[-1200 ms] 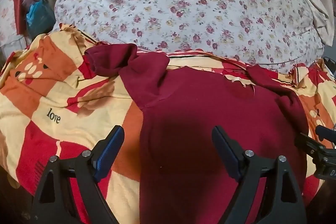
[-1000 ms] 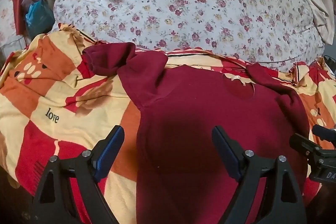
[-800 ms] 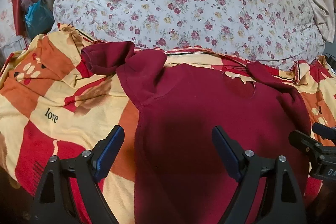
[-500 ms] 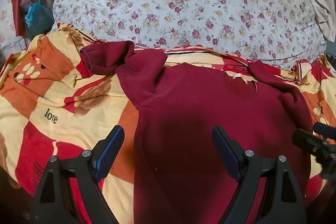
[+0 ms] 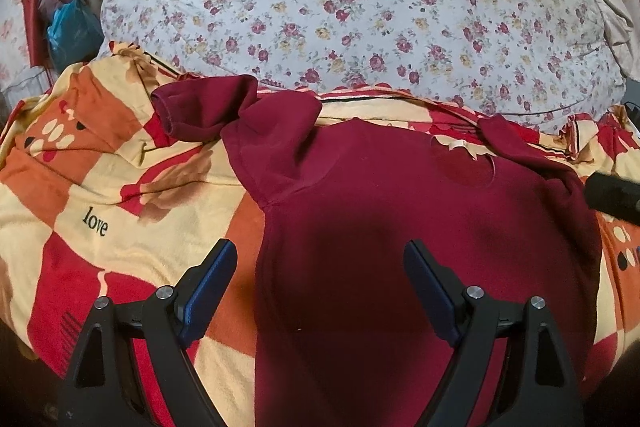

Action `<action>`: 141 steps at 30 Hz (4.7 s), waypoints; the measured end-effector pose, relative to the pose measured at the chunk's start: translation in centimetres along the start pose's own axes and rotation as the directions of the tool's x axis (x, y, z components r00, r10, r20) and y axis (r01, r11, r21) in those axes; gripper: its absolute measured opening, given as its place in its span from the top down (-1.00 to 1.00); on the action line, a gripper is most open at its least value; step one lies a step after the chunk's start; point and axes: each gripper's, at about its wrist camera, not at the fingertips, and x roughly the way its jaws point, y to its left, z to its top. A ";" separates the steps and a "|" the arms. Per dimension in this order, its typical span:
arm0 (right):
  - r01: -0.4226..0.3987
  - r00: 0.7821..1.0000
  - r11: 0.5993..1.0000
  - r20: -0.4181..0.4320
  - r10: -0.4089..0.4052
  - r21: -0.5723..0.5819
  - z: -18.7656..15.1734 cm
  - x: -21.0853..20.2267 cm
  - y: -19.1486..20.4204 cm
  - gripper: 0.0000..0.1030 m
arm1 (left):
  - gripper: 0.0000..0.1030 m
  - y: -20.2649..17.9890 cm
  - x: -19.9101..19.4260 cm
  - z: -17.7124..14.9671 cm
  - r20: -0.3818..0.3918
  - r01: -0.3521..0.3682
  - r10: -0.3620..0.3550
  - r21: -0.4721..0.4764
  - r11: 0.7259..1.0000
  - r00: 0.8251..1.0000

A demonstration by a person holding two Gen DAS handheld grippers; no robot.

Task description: Fold small clothes

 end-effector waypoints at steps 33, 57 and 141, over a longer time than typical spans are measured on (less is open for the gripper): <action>0.061 0.996 0.998 -0.068 -0.063 -0.030 -4.6 5.8 -1.9 -0.99 | -0.32 0.4 2.2 -1.4 -0.100 -0.015 0.011 -0.042 0.999 0.995; 0.050 0.996 0.999 -0.072 -0.050 -0.010 -4.2 7.5 -2.8 -0.99 | -0.32 1.8 3.7 -0.5 -0.113 -0.024 0.014 -0.087 0.996 0.994; 0.020 1.000 0.990 0.016 -0.022 0.140 -0.3 9.3 -14.8 -0.26 | 0.71 0.6 10.9 4.5 -0.206 -0.151 0.175 0.128 0.980 0.963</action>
